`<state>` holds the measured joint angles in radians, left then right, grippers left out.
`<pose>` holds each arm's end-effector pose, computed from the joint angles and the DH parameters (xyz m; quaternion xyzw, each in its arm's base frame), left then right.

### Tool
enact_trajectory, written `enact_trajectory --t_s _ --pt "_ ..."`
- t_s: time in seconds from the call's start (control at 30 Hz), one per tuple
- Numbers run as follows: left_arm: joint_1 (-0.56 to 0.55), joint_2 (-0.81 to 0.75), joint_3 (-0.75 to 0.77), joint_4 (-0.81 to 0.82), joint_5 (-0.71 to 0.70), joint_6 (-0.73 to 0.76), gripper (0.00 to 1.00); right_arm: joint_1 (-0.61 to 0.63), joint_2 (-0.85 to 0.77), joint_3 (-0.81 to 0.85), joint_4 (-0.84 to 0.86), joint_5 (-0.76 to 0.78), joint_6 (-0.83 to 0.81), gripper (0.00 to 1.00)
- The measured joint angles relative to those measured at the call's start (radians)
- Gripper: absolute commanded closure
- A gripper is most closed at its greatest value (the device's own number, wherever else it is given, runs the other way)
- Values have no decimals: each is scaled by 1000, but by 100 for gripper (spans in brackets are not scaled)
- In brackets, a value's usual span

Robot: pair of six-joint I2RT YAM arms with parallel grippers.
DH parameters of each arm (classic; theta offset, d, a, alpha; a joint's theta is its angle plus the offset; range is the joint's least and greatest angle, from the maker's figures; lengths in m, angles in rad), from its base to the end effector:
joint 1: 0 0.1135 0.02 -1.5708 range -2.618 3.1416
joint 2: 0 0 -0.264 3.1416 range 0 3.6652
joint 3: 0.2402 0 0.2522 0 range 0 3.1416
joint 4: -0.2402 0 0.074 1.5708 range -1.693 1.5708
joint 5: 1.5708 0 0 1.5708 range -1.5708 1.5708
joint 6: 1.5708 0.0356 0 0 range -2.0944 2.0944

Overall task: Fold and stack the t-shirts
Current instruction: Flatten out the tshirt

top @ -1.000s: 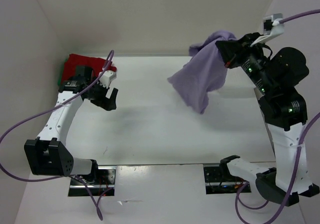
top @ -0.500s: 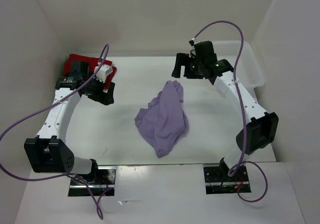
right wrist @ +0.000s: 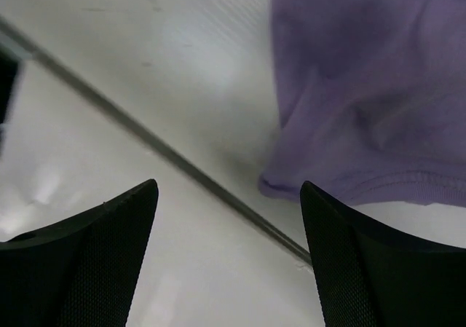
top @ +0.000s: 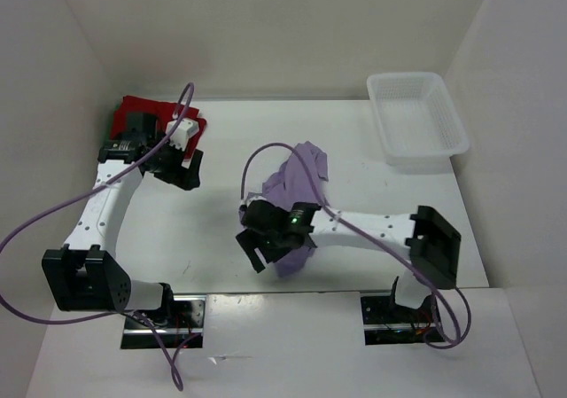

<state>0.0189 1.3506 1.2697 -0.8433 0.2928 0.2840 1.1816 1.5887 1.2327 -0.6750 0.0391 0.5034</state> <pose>0.2766 -0.0051 0.3249 0.1699 0.9237 -0.0893 0.3316 0.1271 0.3062 0.2543 -0.3156 0.9105 0.1864 0.1915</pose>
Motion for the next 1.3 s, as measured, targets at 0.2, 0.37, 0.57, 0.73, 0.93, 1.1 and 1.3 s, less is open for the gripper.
enact_trajectory --t_s 0.2,0.37,0.57,0.73,0.93,1.1,1.3 --pt "0 -35 -32 14 -9 0 0 -3 142 -58 -12 79 113 34" --pt "0 -76 -46 20 -32 0 0 -6 171 -118 12 97 160 87" --pt "0 -79 -47 29 -45 0 0 0 200 -95 -5 103 179 100" --pt "0 -79 -47 31 -60 -2 0 39 146 123 -65 57 122 100" --pt "0 -79 -47 35 -79 -3 0 11 -143 405 -46 3 77 100" --pt "0 -79 -47 37 -85 -3 0 -257 -368 324 -60 -55 66 99" --pt "0 -70 -40 32 -80 -2 0 -579 -399 8 -76 -151 63 72"
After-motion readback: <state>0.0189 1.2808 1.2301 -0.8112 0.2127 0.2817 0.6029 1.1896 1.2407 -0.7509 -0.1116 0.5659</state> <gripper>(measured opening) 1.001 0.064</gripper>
